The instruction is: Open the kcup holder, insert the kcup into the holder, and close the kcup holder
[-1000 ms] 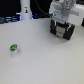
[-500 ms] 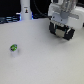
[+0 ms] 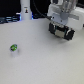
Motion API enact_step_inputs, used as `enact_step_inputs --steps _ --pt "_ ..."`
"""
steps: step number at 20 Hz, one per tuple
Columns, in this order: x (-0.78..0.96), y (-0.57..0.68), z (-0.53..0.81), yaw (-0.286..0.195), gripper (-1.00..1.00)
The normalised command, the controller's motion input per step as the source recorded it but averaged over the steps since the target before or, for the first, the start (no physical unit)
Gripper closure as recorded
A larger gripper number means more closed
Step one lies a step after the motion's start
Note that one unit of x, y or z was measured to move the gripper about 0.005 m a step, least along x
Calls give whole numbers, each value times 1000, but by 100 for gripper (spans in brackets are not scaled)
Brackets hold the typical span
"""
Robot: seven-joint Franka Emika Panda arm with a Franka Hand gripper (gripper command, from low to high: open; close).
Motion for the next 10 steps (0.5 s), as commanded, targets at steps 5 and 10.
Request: enact_step_inputs --steps 5,10 --pt "653 -633 22 21 100" --pt "807 -319 180 -79 100"
